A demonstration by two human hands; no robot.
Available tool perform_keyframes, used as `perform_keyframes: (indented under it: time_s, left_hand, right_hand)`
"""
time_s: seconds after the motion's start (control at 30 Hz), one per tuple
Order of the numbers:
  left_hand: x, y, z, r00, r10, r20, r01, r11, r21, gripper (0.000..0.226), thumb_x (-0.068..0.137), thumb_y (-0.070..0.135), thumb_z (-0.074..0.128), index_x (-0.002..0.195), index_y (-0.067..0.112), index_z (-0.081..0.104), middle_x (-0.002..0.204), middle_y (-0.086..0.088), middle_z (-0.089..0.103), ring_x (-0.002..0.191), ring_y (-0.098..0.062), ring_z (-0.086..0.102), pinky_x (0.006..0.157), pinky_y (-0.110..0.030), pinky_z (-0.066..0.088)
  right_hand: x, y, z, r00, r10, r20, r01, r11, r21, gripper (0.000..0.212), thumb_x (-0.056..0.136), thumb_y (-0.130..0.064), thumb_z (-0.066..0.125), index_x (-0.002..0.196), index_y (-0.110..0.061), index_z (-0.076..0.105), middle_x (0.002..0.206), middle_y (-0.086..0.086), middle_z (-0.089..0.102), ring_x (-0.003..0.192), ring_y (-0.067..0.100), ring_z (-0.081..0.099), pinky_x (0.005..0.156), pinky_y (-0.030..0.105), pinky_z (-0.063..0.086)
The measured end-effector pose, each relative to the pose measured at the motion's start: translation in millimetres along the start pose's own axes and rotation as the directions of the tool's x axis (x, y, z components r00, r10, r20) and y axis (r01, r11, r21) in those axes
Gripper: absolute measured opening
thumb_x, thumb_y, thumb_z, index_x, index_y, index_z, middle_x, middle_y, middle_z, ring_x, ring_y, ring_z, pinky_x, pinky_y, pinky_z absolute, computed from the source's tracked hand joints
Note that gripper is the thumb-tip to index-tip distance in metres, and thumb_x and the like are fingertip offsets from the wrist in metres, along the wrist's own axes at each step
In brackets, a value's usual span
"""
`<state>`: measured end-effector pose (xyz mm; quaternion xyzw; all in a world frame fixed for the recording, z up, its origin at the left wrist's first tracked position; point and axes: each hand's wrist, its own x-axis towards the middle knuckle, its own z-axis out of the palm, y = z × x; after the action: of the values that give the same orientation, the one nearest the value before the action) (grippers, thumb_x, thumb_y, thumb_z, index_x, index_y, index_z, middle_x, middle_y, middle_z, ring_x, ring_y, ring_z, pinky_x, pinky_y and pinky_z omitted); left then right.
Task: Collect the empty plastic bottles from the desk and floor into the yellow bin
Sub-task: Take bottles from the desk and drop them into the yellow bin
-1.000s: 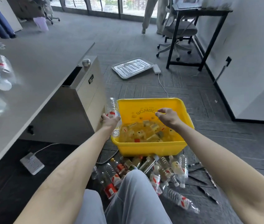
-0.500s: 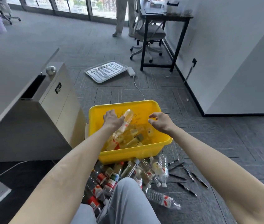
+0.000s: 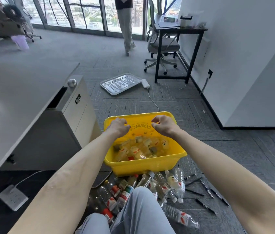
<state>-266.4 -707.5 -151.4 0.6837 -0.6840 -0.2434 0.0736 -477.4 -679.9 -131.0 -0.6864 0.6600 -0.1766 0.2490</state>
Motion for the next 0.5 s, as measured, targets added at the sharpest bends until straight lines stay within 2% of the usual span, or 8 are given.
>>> perform_keyframes:
  time_s: [0.13, 0.3, 0.5]
  left_hand:
    - [-28.8, -17.4, -28.8, 0.998, 0.013, -0.055, -0.008, 0.996, 0.093, 0.043, 0.098, 0.037, 0.047, 0.136, 0.017, 0.051, 0.144, -0.011, 0.042, 0.131, -0.029, 0.041, 0.106, -0.045, 0.039]
    - [-79.3, -50.9, -68.9, 0.987, -0.037, -0.154, 0.068, 0.977, 0.201, 0.04, 0.098, 0.038, 0.041, 0.133, 0.02, 0.051, 0.14, -0.007, 0.043, 0.122, -0.028, 0.049, 0.098, -0.042, 0.042]
    - [-156.3, -105.5, -115.4, 0.951, -0.039, -0.306, 0.142, 0.936, 0.322, 0.04, 0.097, 0.035, 0.04, 0.129, 0.016, 0.055, 0.136, -0.009, 0.048, 0.127, -0.026, 0.044, 0.102, -0.041, 0.041]
  right_hand:
    - [-8.6, -36.9, 10.3, 0.997, -0.073, 0.015, 0.073, 0.997, 0.01, 0.034, 0.095, -0.025, 0.054, 0.125, -0.011, 0.063, 0.13, 0.008, 0.063, 0.117, 0.025, 0.058, 0.094, 0.036, 0.049]
    - [-25.6, -96.1, 26.1, 0.981, -0.19, 0.027, 0.19, 0.982, 0.012, 0.033, 0.093, -0.024, 0.055, 0.124, -0.014, 0.064, 0.129, 0.008, 0.063, 0.114, 0.025, 0.06, 0.092, 0.035, 0.05]
    - [-56.3, -183.6, 54.0, 0.932, -0.36, 0.047, 0.361, 0.932, -0.014, 0.034, 0.092, -0.025, 0.056, 0.124, -0.016, 0.064, 0.129, 0.009, 0.063, 0.116, 0.027, 0.058, 0.098, 0.038, 0.048]
